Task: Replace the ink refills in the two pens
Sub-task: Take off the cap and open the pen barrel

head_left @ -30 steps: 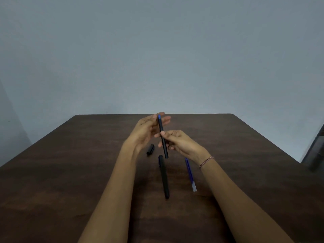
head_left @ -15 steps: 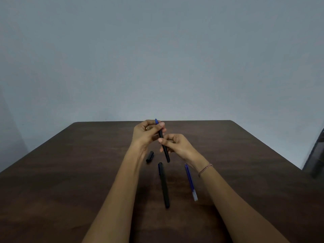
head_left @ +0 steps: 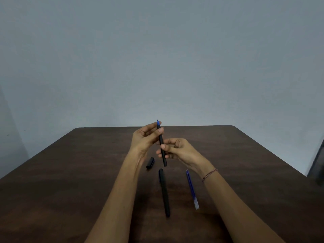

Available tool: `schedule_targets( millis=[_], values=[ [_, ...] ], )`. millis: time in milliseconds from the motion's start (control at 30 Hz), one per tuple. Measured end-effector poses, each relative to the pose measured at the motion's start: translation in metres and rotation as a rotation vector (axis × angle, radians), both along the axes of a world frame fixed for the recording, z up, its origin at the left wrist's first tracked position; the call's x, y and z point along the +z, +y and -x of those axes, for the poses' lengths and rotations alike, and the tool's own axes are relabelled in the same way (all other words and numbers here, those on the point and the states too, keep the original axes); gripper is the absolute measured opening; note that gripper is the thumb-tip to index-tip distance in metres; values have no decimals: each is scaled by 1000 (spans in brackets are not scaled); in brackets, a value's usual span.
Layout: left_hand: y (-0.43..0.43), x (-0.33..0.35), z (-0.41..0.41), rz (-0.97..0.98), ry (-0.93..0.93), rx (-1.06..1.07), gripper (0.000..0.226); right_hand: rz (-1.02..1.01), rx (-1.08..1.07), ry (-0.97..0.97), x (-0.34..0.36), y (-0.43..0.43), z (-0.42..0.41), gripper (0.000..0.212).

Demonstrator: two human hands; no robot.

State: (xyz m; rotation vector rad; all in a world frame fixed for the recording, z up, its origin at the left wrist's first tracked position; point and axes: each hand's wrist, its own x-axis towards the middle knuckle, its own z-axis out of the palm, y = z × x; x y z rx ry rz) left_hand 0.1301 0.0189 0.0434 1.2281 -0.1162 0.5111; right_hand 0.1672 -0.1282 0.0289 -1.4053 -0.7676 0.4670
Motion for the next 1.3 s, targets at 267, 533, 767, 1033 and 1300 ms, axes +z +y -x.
schedule_targets(
  millis=[267,533,767,1033,1300],
  values=[
    [0,1,1,7,-9,-100,17,-24,-9,18,1,-1,-1,17],
    [-4,3,1,18,51,-126,20,18,-53,-28,-1,1,-1,13],
    [-1,5,5,31,52,-35,10,47,-58,-41,1,1,-1,11],
    [0,6,4,18,78,-183,24,73,-101,-81,1,-1,-4,13],
    [0,5,7,52,71,15,15,115,-115,-135,-1,1,-6,17]
  ],
)
